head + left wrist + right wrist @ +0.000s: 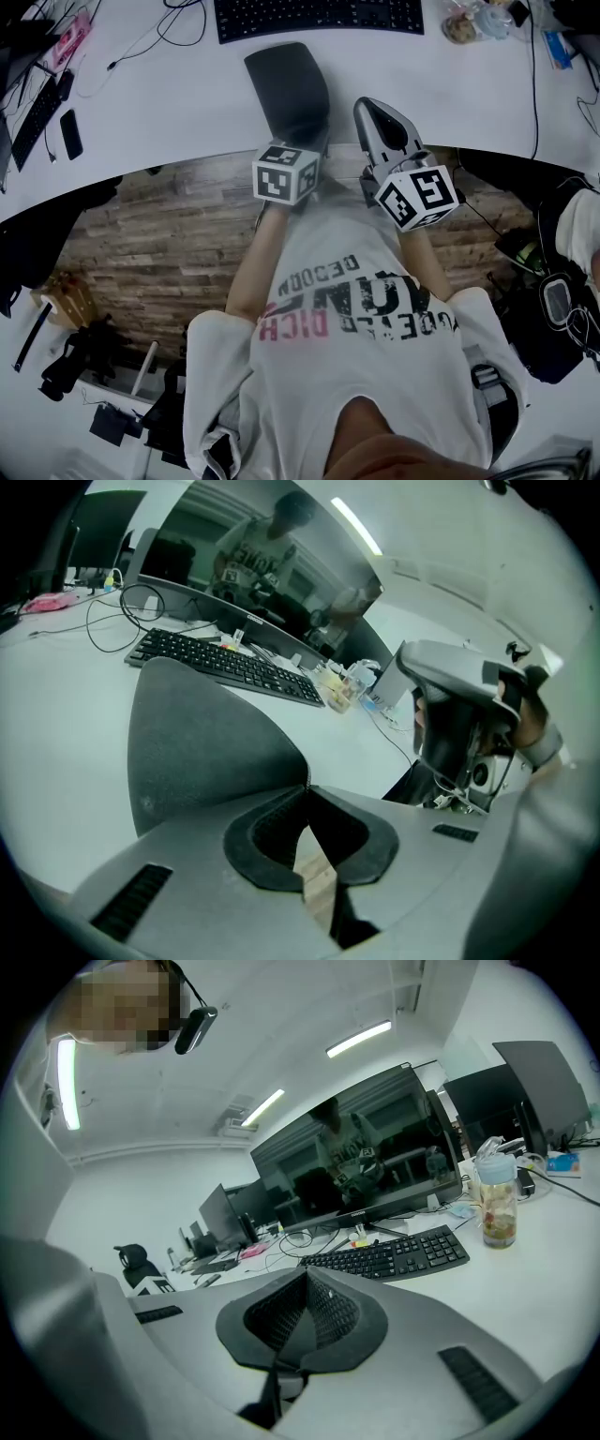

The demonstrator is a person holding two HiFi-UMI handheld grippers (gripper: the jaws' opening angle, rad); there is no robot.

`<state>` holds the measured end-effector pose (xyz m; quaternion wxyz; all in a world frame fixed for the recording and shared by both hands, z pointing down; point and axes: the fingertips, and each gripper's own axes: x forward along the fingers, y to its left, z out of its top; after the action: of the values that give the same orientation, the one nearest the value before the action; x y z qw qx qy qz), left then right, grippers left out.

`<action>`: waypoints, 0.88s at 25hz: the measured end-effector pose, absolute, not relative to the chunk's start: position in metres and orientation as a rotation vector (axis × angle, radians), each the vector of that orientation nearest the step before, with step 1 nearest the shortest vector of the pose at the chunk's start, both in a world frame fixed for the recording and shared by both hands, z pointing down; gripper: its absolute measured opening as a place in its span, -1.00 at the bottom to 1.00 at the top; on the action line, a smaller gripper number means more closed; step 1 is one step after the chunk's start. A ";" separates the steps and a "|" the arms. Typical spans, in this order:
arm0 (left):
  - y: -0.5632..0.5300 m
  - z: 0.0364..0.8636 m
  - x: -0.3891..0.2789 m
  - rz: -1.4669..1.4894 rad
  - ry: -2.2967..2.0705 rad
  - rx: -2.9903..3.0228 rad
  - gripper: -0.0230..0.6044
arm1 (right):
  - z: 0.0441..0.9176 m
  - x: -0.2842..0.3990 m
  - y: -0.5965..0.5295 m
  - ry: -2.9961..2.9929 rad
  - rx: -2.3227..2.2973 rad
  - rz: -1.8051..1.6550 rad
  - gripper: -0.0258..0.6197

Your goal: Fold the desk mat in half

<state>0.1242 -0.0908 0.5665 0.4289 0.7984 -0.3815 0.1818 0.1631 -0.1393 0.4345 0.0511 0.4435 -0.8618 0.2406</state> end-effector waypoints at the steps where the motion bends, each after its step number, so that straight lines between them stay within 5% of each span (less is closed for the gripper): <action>1: -0.092 0.570 0.126 0.464 -0.954 1.989 -0.88 | 0.435 0.164 -0.140 -2.622 1.350 0.733 -0.93; 22: -0.093 0.607 0.161 0.580 -0.905 1.914 -0.88 | 0.441 0.185 -0.142 -2.586 1.396 0.768 -0.93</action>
<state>0.1613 -0.0932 0.6075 0.4557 0.7761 -0.3669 0.2353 0.1849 -0.1416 0.4406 0.0519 0.4590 -0.8503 0.2524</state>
